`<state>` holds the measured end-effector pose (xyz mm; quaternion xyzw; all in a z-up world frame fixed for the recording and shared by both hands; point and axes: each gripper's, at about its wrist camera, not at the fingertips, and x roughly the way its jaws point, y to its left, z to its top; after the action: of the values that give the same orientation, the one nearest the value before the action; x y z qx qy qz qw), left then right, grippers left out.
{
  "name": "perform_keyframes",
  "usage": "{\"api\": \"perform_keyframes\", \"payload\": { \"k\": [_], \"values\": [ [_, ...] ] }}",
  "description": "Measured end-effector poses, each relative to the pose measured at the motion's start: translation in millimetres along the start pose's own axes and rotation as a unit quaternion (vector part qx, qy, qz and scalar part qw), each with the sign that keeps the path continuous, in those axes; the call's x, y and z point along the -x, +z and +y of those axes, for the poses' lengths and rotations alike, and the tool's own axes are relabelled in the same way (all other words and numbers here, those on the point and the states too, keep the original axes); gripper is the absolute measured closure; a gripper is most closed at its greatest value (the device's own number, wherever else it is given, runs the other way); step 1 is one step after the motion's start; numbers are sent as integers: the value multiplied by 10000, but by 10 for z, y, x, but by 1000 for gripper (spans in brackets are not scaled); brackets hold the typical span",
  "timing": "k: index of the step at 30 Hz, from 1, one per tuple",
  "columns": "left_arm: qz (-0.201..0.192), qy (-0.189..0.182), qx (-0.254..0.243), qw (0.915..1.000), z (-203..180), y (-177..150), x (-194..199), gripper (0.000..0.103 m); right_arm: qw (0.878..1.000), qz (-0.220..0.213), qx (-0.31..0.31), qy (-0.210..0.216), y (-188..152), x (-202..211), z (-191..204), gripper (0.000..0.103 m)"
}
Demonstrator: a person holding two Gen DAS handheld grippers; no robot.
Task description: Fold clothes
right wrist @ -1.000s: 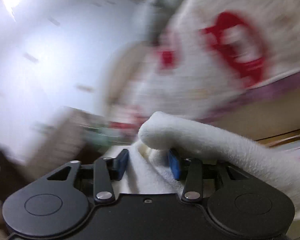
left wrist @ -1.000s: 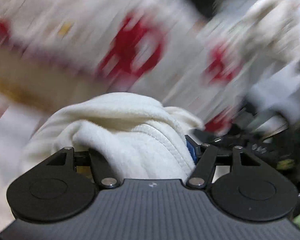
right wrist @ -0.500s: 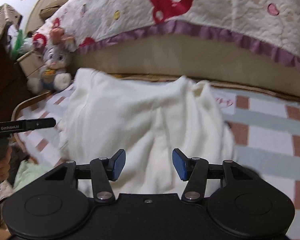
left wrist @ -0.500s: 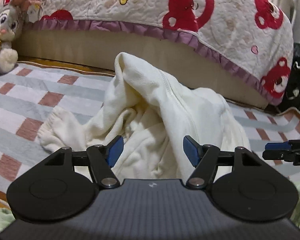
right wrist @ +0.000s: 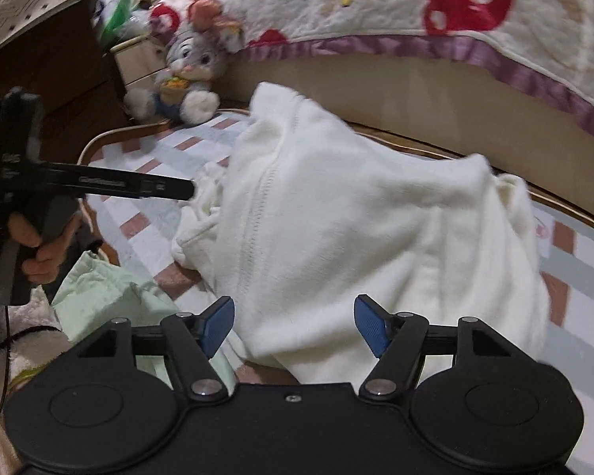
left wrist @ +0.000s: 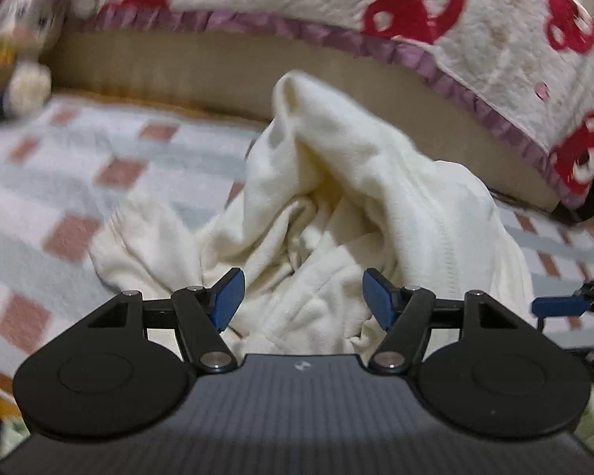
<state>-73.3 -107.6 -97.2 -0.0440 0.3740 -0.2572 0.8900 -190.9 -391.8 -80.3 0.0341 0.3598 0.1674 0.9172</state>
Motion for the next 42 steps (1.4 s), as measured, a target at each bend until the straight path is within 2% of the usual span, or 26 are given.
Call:
{"api": "perform_keyframes", "payload": {
  "k": [2,7,9,11,13,15,16,17,19,22,26,27,28,30,31,33,36,37,38,39,40,41,42],
  "values": [
    [122,-118,431,9989,145,-15,-100,38,9999,-86,115,37,97,-101,68,31],
    [225,-41,597,9980,336,-135,-242,38,9990,-284,351,-71,527,-398,217,31],
    [404,-150,782,9960,390,-200,-301,38,9990,-308,301,-148,700,-564,277,27],
    [555,-177,776,9953,366,-242,-365,38,9983,-257,384,-366,813,-764,367,18],
    [584,-15,543,9968,295,-264,-397,38,9921,-91,763,-996,854,-976,486,20],
    [594,90,382,9975,244,-283,-406,38,9781,-168,1154,-1723,865,-1074,562,43],
    [592,106,349,9976,232,-292,-398,38,9751,-245,1212,-1842,886,-1057,542,76],
    [590,122,315,9977,220,-301,-390,38,9775,-293,1089,-1782,929,-987,467,94],
    [502,81,304,9982,217,-297,-340,38,9787,-491,676,-1876,1002,-740,243,94],
    [309,-78,268,9991,192,-275,-267,38,9684,-766,295,-2353,1080,-368,-127,94],
    [279,-556,347,9975,146,-219,-325,33,9555,-883,-474,-2773,993,27,-704,95],
    [326,-714,428,9960,137,-208,-370,33,9538,-861,-665,-2802,934,64,-825,97],
    [435,-922,710,9922,156,-197,-429,32,9519,-833,-852,-2824,872,94,-941,99],
    [665,-1319,1316,9802,183,-187,-543,24,9491,-758,-1120,-2844,750,103,-1117,99],
    [715,-1497,1462,9752,164,-192,-586,22,9491,-706,-1175,-2836,690,69,-1164,99],
    [751,-1584,1373,9749,84,-187,-677,21,9488,-603,-1285,-2821,568,2,-1258,99],
    [825,-1367,971,9824,-46,-221,-863,25,9546,-555,-1165,-2686,464,-101,-1285,98],
    [893,-1336,850,9833,-75,-228,-925,56,9576,-588,-1203,-2550,448,-89,-1295,94],
    [901,-1152,615,9873,-128,-223,-918,94,9613,-671,-1266,-2351,424,-40,-1302,89],
    [904,-954,369,9906,-182,-217,-906,94,9648,-763,-1333,-2136,397,17,-1308,82],
    [906,-755,123,9929,-237,-211,-894,94,9699,-844,-1335,-1853,353,110,-1287,62],
    [737,-439,-249,9960,-318,-194,-798,94,9752,-910,-1279,-1559,317,205,-1257,43],
    [451,-307,-444,9975,-369,-160,-651,94,9779,-979,-1226,-1379,250,314,-1207,39]
  ]
}}
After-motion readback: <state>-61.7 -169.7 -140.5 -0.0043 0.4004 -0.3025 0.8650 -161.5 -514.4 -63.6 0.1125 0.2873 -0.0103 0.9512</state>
